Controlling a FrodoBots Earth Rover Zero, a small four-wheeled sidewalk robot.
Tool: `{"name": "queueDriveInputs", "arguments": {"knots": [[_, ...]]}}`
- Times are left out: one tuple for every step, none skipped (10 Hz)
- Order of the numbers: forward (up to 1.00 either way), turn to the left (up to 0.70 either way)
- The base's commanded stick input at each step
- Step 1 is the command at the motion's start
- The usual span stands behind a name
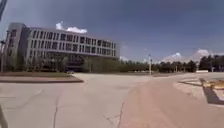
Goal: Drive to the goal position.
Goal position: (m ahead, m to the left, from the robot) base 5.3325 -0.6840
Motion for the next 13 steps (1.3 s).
{"name": "queueDriveInputs", "arguments": {"knots": [[0.70,0.03],[0.70,0.03],[0.70,0.03],[0.70,0.03],[0.70,0.03],[0.70,0.03],[0.70,0.03],[0.70,0.03],[0.70,0.03],[0.70,0.03],[0.70,0.03],[0.70,0.03],[0.70,0.03]]}}
